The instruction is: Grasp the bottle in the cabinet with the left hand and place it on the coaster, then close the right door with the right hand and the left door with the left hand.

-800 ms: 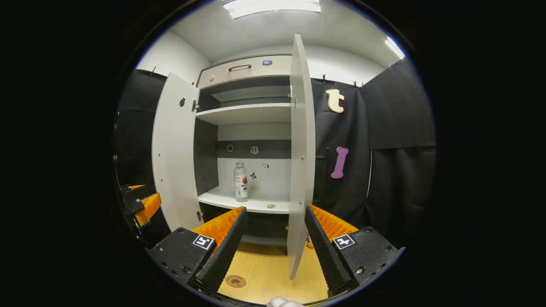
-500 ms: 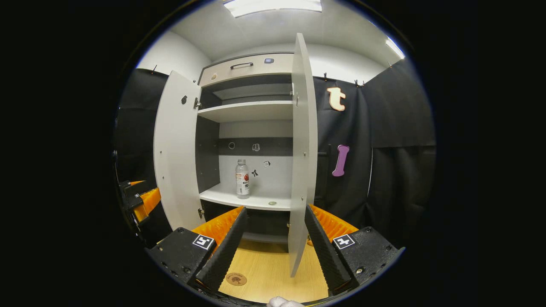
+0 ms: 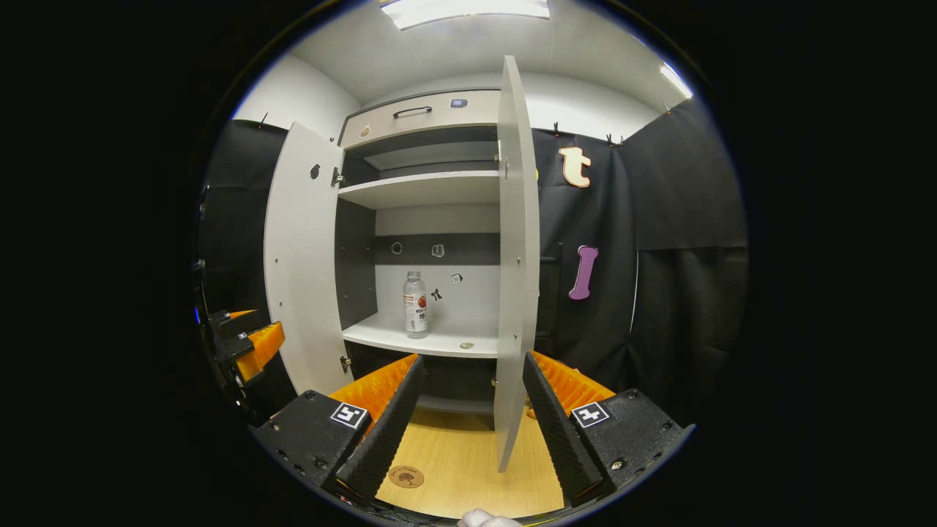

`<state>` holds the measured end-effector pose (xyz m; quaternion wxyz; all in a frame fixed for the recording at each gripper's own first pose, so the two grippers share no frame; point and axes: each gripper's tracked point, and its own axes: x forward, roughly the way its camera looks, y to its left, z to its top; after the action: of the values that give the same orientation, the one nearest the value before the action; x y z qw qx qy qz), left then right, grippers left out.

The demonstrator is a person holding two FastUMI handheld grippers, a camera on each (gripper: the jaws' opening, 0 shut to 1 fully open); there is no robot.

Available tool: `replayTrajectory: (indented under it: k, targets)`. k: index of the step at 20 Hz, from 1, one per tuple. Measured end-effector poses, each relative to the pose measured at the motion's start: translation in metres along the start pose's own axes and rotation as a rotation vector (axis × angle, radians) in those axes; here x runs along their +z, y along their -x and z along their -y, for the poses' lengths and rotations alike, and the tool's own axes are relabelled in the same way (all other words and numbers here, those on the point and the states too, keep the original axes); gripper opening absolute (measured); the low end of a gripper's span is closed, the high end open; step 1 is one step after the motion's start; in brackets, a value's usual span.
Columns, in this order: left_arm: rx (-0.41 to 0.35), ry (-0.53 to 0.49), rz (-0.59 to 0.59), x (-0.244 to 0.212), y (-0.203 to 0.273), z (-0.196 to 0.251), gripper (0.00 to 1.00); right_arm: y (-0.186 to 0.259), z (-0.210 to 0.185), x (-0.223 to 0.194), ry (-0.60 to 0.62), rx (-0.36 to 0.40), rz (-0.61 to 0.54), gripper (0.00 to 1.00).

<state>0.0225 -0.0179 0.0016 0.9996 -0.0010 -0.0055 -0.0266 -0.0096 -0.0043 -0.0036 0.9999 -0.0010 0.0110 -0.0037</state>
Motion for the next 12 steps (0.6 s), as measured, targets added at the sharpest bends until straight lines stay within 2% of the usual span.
replayTrajectory:
  k: [3,12]
  targets:
    - [-0.034,0.009,0.010,0.003,-0.033,0.014,0.96,0.007,0.005,0.006,0.019,-0.012,0.011,0.84]
    - [-0.102,-0.022,0.081,0.029,-0.178,0.066,0.96,0.009,0.035,0.013,0.009,-0.080,0.001,0.83]
